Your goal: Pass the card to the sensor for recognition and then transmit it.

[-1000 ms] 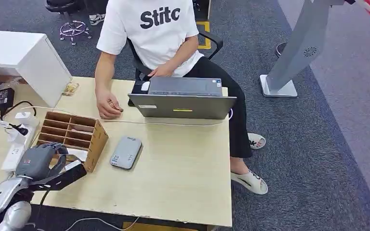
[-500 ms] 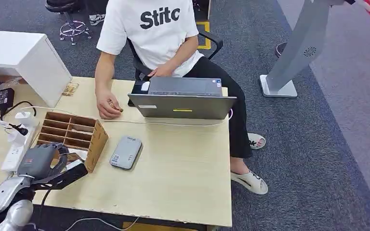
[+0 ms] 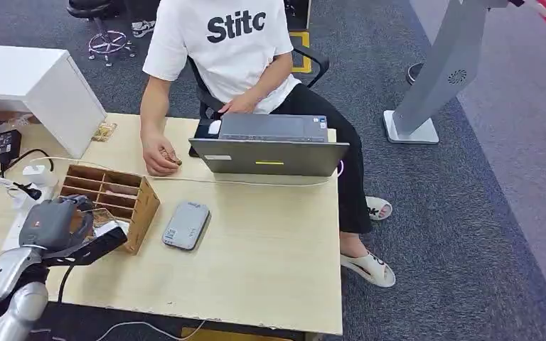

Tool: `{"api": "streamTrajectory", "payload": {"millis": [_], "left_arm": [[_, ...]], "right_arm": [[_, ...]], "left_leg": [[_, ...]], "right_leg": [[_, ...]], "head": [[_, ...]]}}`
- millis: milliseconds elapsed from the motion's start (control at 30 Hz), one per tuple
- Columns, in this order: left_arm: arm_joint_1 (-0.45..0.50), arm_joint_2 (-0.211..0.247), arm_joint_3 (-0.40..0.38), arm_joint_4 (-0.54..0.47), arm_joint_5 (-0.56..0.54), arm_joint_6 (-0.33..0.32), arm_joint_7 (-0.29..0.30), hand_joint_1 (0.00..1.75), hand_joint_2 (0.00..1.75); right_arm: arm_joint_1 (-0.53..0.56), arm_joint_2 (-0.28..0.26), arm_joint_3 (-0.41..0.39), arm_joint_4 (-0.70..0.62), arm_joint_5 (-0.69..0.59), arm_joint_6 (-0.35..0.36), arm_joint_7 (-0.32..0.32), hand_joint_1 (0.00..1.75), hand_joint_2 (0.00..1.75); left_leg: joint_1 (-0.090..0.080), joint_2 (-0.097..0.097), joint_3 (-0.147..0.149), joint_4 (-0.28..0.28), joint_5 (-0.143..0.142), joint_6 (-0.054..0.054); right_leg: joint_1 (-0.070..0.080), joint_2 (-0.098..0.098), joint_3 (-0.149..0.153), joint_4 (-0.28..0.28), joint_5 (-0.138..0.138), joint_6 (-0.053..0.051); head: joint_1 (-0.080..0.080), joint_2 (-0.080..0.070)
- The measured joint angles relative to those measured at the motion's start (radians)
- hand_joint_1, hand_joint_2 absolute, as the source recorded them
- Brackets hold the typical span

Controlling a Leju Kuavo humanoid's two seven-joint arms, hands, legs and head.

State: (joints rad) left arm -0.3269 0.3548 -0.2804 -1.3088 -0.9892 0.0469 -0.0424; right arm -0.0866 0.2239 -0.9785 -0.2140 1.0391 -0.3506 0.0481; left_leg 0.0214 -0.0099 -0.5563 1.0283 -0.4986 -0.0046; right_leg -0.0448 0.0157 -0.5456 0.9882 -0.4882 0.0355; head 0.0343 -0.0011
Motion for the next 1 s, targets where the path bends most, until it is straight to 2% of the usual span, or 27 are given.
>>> {"api": "streamTrajectory", "payload": {"millis": [500,700,1000], "left_arm": [[-0.036,0.0,0.0,0.0,0.002,0.007,0.004,1.75,1.75],[-0.11,0.013,0.006,-0.013,0.061,-0.025,0.0,1.75,1.75],[-0.291,0.06,0.038,-0.012,0.114,-0.093,0.024,1.75,1.75]], "right_arm": [[0.0,0.0,0.0,0.0,0.0,-0.001,0.0,0.0,1.75],[0.0,0.0,0.0,0.0,0.005,-0.002,0.0,0.0,1.75],[0.0,0.0,0.0,0.0,0.018,-0.003,-0.003,0.0,1.75]], "left_leg": [[0.0,0.0,0.0,0.0,0.0,0.0],[0.0,0.0,0.0,0.0,0.0,0.0],[0.0,0.0,0.0,0.0,0.001,-0.001]], "right_leg": [[0.0,0.0,0.0,0.0,0.0,0.0],[0.0,0.0,0.0,0.0,0.0,0.0],[0.0,0.0,0.0,0.001,0.0,0.0]], "head": [[0.0,0.0],[0.0,0.0],[0.0,0.0]]}}
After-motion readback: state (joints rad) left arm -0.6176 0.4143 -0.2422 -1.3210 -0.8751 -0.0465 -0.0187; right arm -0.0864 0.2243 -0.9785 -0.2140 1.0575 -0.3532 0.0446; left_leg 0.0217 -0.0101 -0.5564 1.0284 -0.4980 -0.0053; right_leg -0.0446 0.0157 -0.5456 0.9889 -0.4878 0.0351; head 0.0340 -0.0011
